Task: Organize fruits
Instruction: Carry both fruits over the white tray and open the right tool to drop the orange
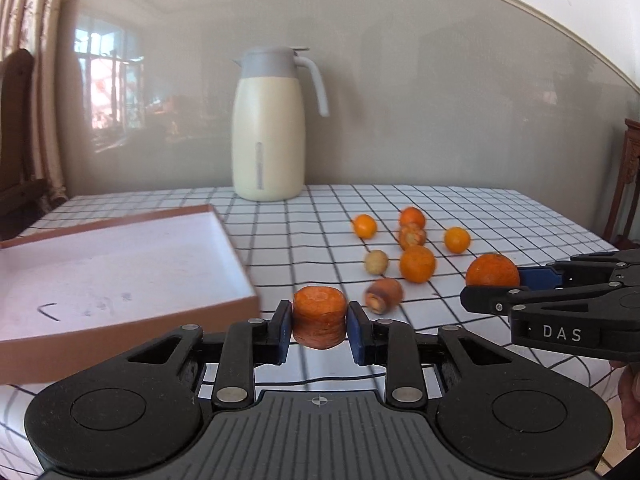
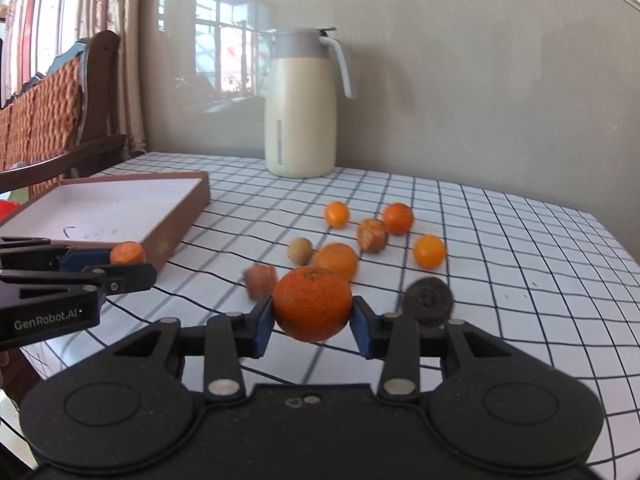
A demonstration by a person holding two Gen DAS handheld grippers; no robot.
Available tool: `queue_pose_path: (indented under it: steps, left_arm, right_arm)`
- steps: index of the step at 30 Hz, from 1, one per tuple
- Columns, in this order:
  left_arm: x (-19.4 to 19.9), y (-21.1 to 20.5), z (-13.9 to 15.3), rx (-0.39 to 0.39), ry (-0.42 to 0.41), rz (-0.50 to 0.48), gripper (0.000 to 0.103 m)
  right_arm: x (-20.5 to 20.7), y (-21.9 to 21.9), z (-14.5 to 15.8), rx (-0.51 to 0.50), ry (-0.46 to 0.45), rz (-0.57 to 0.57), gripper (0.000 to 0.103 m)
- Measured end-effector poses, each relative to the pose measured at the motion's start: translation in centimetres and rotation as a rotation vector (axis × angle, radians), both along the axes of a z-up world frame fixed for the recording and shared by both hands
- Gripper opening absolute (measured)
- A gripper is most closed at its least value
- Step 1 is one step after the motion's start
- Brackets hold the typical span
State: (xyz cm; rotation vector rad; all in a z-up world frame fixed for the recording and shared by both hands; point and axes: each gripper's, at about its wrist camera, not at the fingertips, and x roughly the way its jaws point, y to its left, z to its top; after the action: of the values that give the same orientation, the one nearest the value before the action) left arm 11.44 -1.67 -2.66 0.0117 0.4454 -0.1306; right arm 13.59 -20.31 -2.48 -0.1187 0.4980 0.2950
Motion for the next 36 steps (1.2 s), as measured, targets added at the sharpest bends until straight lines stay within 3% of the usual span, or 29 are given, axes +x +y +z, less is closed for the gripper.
queue_pose_path:
  steps: [27, 36]
  left_arm:
    - [-4.0, 14.6, 1.6, -0.012, -0.086, 0.308, 0.029]
    - [-2.9, 18.9, 1.5, -0.006, -0.095, 0.42, 0.029]
  right_arm:
    - [-1.5, 13.7, 2.7, 0.031, -0.115, 0.264, 0.032]
    - [1.4, 16.6, 3.1, 0.038, -0.134, 0.275, 0.032]
